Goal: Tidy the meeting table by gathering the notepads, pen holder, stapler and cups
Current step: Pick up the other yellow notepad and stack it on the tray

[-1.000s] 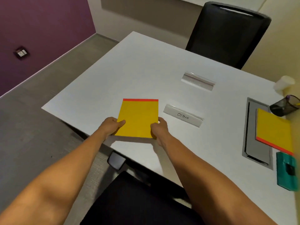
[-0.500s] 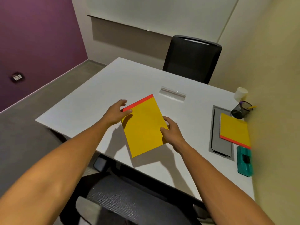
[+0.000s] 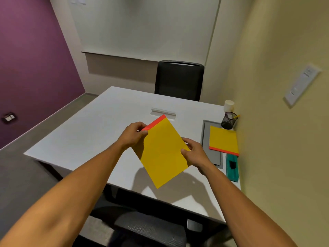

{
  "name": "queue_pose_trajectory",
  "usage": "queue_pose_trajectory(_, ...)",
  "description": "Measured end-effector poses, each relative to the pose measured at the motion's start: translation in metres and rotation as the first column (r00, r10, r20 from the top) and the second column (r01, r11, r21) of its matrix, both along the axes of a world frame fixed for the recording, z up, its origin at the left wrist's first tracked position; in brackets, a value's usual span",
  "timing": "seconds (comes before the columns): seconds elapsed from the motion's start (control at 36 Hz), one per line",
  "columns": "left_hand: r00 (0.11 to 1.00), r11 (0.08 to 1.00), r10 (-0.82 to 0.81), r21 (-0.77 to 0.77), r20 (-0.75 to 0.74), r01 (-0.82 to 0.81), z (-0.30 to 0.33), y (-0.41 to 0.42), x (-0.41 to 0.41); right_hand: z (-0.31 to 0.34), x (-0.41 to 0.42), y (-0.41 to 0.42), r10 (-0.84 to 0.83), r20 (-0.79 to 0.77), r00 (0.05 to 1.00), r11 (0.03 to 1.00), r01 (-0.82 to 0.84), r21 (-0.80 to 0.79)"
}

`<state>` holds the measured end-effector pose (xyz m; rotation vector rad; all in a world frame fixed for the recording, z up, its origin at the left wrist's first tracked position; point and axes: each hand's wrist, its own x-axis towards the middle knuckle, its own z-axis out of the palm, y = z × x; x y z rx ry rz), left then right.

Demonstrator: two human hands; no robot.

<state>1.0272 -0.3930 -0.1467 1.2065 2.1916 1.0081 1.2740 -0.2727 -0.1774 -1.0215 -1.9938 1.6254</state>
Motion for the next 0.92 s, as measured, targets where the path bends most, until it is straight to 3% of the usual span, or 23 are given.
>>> queue_pose_trajectory(0.11, 1.000, 1.000, 0.010, -0.006, -0.002, -0.010, 0.005, 0.020, 0.022, -0.001, 0.021, 0.014, -0.077, -0.034, 0.996, 0.996, 0.076, -0.044)
queue_pose_trajectory(0.25, 0.996, 0.998, 0.066, -0.005, 0.062, -0.066, -0.001, 0.050, 0.033, -0.011, 0.032, 0.042, -0.374, -0.105, 0.921, 0.918, 0.351, -0.185)
queue_pose_trajectory(0.39, 0.951, 0.986, 0.156, 0.019, 0.266, -0.167, -0.016, 0.087, 0.043, -0.019, 0.036, 0.065, -0.602, -0.032, 0.798, 0.778, 0.577, -0.248)
queue_pose_trajectory(0.5, 0.855, 0.959, 0.236, 0.028, 0.462, -0.280, -0.030, 0.122, 0.058, -0.025, 0.034, 0.072, -0.689, 0.090, 0.719, 0.677, 0.683, -0.276)
queue_pose_trajectory(0.72, 0.705, 0.906, 0.262, 0.082, 0.659, -0.414, -0.052, 0.167, 0.105, -0.041, 0.014, 0.060, -0.599, 0.028, 0.801, 0.579, 0.457, -0.675)
queue_pose_trajectory(0.92, 0.641, 0.937, 0.113, 0.133, 0.759, -0.323, -0.061, 0.200, 0.143, -0.029, 0.007, 0.091, -0.712, -0.113, 0.693, 0.453, 0.331, -0.828)
